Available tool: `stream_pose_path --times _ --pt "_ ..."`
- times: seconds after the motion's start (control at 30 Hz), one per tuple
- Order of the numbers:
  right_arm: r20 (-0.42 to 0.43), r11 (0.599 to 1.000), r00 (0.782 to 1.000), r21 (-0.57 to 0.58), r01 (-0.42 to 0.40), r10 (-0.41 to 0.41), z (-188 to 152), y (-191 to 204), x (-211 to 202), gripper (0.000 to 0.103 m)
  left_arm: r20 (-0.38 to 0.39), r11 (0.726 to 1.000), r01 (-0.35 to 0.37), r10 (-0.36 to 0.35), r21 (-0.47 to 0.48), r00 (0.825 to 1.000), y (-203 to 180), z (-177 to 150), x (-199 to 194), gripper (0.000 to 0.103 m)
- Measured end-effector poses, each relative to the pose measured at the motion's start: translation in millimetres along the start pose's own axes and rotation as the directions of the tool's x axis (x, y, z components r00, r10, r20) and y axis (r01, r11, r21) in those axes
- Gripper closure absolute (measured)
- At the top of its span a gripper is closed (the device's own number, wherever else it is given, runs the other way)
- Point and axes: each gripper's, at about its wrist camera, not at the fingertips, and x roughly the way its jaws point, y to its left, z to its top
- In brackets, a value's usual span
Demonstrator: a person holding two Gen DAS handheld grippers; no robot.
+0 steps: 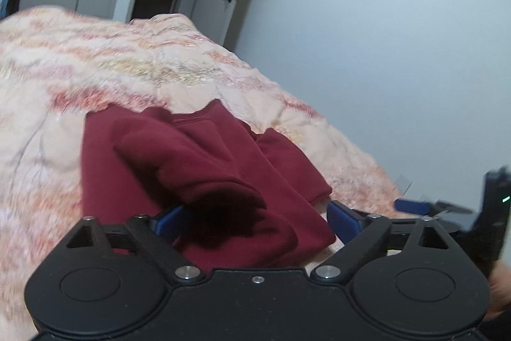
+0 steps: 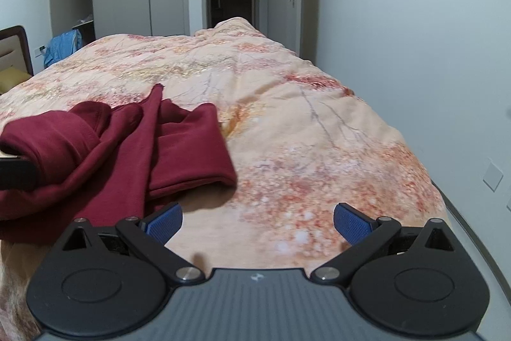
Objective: Fold small clothes
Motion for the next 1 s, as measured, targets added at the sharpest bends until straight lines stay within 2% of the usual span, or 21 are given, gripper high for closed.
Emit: stream_pose_path --times 0.1,0.2,0.3,0.37,0.43,0.47,0.5,0.63,0.77,0.83,0.93,0.97,1.0 --pt "0.001 1.0 1.0 -0.02 0.008 -0.008 3 6 0 0.0 0.017 0.996 -0.014 0.016 -0.092 1.0 20 -6 -26 0.006" --pt "0.047 0.999 0.999 -0.033 -0.005 0.007 10 15 -3 0.0 0.041 0.979 -0.095 0.104 -0.181 0.994 43 -10 -49 0.002" --pt "0.146 0.996 0.986 -0.037 -0.078 0.082 20 29 -14 0.0 0.06 0.949 -0.194 0.214 -0.248 0.975 66 -12 -66 0.001" --pt "0.185 0.991 0.973 -0.045 -0.129 0.135 28 41 -17 0.0 0.012 0.903 -0.315 0.333 -0.291 0.943 82 -12 -66 0.001" --pt "0.197 0.982 0.962 -0.055 -0.183 0.19 35 56 -15 0.0 -0.063 0.839 -0.445 0.449 -0.313 0.891 98 -14 -64 0.001" --pt "0.193 0.975 0.956 -0.062 -0.214 0.222 38 64 -14 0.0 -0.083 0.814 -0.485 0.485 -0.319 0.87 104 -16 -63 0.001" --pt "0.188 0.968 0.95 -0.07 -0.241 0.25 40 72 -12 0.0 -0.089 0.803 -0.501 0.501 -0.323 0.861 109 -17 -65 0.001" --pt "0.159 0.938 0.926 -0.12 -0.326 0.342 48 106 -9 0.0 -0.102 0.787 -0.512 0.511 -0.344 0.854 123 -22 -72 0.001" --pt "0.122 0.903 0.899 -0.149 -0.402 0.42 54 140 -5 0.0 -0.118 0.772 -0.537 0.531 -0.341 0.839 126 -24 -69 0.001" --pt "0.099 0.891 0.897 -0.208 -0.404 0.43 54 160 0 0.0 -0.122 0.769 -0.54 0.534 -0.341 0.837 126 -25 -68 0.001" --pt "0.098 0.894 0.91 -0.255 -0.369 0.404 47 180 11 0.001 -0.126 0.763 -0.552 0.544 -0.338 0.829 125 -24 -68 0.001" --pt "0.102 0.896 0.91 -0.25 -0.367 0.402 45 181 13 0.004 -0.127 0.76 -0.558 0.55 -0.333 0.826 124 -24 -68 0.001" --pt "0.105 0.896 0.907 -0.239 -0.374 0.407 44 180 15 0.014 -0.128 0.758 -0.563 0.555 -0.328 0.822 123 -23 -67 0.001"
